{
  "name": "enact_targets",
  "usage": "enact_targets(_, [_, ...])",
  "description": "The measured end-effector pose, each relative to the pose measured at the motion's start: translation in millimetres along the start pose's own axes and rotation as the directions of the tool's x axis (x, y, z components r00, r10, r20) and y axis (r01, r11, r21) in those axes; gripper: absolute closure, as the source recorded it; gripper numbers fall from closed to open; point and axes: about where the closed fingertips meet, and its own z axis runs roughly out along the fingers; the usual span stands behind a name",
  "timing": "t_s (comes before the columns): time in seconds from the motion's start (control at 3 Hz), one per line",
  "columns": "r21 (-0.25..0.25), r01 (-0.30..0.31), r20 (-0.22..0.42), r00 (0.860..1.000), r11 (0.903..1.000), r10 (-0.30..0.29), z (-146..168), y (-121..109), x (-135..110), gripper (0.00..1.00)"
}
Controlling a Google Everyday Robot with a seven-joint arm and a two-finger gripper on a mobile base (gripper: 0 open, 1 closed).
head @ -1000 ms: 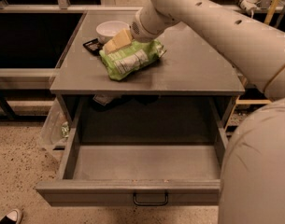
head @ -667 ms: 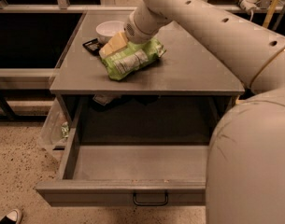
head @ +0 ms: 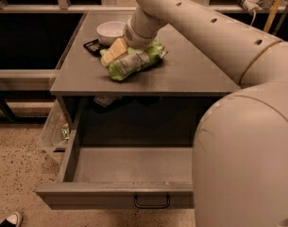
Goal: Place green rice chip bag into top drawer
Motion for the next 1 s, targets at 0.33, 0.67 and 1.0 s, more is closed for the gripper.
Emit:
enact_targets(0.33, [0.024,-0.036,-0.010,0.999,0.9991,0.036,1.2,-4.5,6.1,0.00])
enact_targets(0.67, [0.061,-0.072,0.037,0.997,0.9955,0.070,-12.0,-10.8,8.6,0.00])
enact_targets(1.0, [0.111,-0.105,0.112,0.989,0.9883,0.092,-37.7,-19.3,9.1,0.00])
